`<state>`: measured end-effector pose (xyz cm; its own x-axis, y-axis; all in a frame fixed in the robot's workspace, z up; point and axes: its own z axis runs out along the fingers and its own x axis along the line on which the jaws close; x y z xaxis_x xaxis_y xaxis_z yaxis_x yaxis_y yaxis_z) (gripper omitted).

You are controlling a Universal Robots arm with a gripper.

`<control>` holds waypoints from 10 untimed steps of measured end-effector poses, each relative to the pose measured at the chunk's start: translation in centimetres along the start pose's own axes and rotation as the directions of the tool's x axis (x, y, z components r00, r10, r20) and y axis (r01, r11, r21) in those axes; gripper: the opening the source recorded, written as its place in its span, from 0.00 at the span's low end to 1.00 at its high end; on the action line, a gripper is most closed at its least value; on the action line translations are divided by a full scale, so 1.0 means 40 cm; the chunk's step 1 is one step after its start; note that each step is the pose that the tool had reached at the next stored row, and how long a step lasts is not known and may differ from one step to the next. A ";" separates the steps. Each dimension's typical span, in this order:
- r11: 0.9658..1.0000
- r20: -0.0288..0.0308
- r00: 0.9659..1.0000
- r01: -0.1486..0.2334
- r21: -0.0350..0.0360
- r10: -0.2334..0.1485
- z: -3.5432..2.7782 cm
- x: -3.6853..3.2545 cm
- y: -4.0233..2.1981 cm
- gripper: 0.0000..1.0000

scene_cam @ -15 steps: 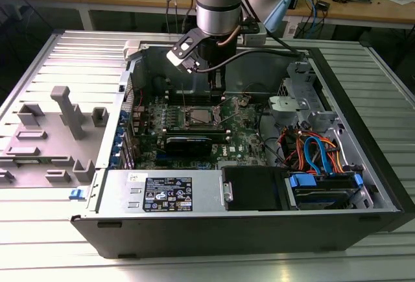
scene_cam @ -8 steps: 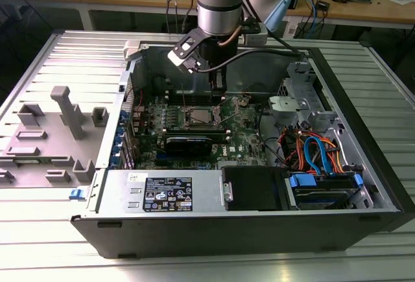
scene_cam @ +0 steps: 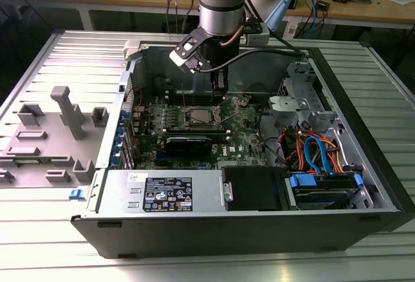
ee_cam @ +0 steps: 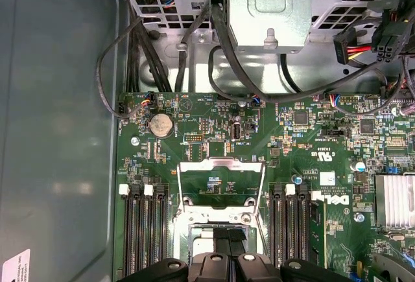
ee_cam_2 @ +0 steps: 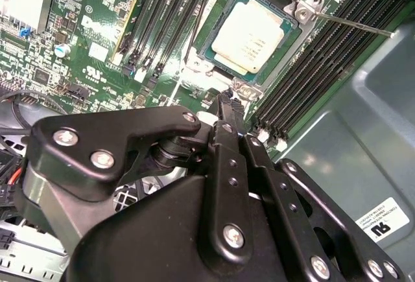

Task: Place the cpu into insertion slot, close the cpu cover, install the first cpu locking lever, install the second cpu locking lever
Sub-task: 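Close the cpu cover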

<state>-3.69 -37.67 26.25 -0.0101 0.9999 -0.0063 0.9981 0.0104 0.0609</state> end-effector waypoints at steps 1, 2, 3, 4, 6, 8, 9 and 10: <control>1.000 0.000 1.000 0.000 0.000 0.000 0.000 0.000 0.000 0.11; 1.000 0.000 1.000 0.000 0.000 0.000 0.000 0.000 0.000 0.11; 1.000 0.000 1.000 0.000 0.000 0.000 0.000 0.000 0.000 0.11; 1.000 0.000 1.000 0.000 0.000 0.000 0.000 0.000 0.001 0.11; 1.000 0.000 1.000 0.000 0.001 0.000 0.000 0.000 0.002 0.11; 1.000 0.000 1.000 0.000 0.002 0.000 0.000 0.000 0.004 0.11; 1.000 0.000 1.000 0.000 0.003 0.000 0.000 0.000 0.006 0.11; 1.000 0.000 1.000 0.000 0.004 0.000 0.000 0.000 0.007 0.11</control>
<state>-3.40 -37.67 26.25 -0.0101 0.9999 -0.0063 0.9983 0.0105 0.0565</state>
